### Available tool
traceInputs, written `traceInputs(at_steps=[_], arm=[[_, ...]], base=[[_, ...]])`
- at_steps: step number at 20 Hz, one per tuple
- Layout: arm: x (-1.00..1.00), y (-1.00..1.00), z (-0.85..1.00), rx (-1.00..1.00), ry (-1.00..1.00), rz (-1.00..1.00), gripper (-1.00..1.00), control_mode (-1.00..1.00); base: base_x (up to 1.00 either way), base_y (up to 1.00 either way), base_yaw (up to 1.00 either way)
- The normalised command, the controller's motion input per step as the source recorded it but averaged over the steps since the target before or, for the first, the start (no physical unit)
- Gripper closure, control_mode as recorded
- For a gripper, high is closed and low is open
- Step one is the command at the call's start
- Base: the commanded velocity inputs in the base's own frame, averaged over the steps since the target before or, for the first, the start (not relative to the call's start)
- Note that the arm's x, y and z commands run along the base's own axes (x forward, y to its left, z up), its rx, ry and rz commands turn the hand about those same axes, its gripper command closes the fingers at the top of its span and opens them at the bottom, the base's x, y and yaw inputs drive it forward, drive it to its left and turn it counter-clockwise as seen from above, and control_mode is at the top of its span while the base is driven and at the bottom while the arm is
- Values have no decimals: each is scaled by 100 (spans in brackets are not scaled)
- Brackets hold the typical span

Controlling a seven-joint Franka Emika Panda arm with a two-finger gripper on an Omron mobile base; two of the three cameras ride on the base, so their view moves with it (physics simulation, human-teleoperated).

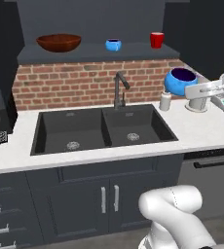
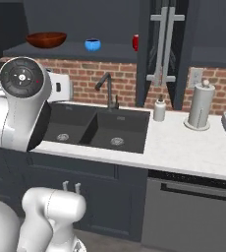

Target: Gather all objects into one cabinet and sort the glasses and bowls to opposite sides.

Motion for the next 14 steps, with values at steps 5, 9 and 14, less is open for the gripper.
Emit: traceInputs(at_steps=[5, 9, 14], arm=[[0, 0, 0, 0, 0, 0, 100, 100], [0, 0, 0, 0, 0, 0, 100, 100], [0, 0, 0, 0, 0, 0, 100, 100]], base=[[45, 25, -8], [29, 2, -19], [48, 8, -17]])
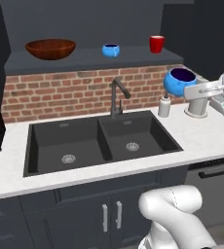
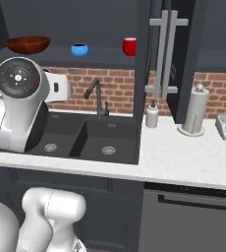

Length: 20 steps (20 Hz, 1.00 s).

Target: Gather all objects into one cabinet and sort the glasses and bowls to opposite sides.

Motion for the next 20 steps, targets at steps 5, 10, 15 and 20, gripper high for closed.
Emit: traceInputs(at_steps=[5, 10, 15, 20], arm=[[0, 0, 0, 0, 0, 0, 100, 100], [0, 0, 0, 0, 0, 0, 100, 100], [0, 0, 0, 0, 0, 0, 100, 100], [16, 1, 0, 0, 1, 0, 100, -100]], base=[[67, 27, -10], [62, 23, -7], [39, 11, -1], [0, 1, 0]])
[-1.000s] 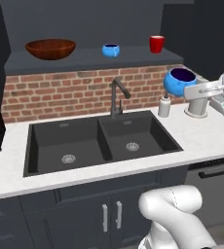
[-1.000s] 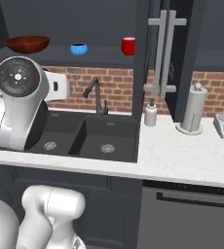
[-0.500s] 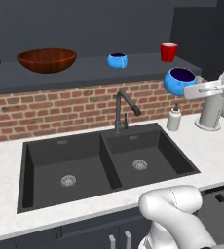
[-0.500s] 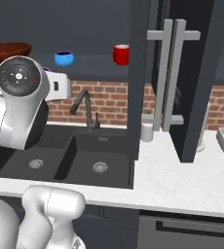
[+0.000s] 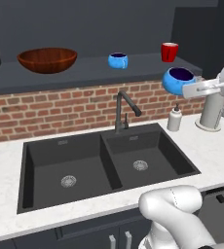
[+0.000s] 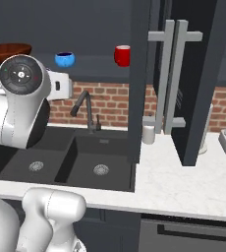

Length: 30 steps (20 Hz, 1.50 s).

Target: Gather all objects into one cabinet and sort the glasses and bowls to opposite sides.

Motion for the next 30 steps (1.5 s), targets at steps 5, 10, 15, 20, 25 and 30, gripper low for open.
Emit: traceInputs(at_steps=[5, 10, 15, 20, 25, 30], arm=[[71, 3, 0, 0, 0, 0, 100, -100], [61, 0, 0, 0, 0, 0, 100, -100], [45, 0, 0, 0, 0, 0, 100, -100], [42, 0, 0, 0, 0, -2, 100, -100], [36, 0, 0, 0, 0, -5, 100, -100], [32, 0, 0, 0, 0, -2, 100, -100]], base=[[0, 0, 0], [0, 0, 0], [0, 0, 0], [0, 0, 0], [0, 0, 0], [0, 0, 0]])
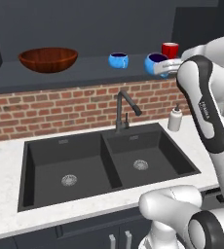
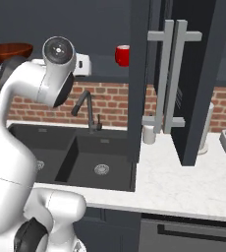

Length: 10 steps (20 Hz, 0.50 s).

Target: Gather all objects into one cabinet and sort the glasses and bowls to opposite sides.

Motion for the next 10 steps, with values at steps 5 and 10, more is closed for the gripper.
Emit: traceInputs(at_steps=[5, 10], arm=[[27, 0, 0, 0, 0, -1, 100, -100], [33, 0, 0, 0, 0, -1, 100, -100]], base=[[0, 0, 0], [0, 0, 0]])
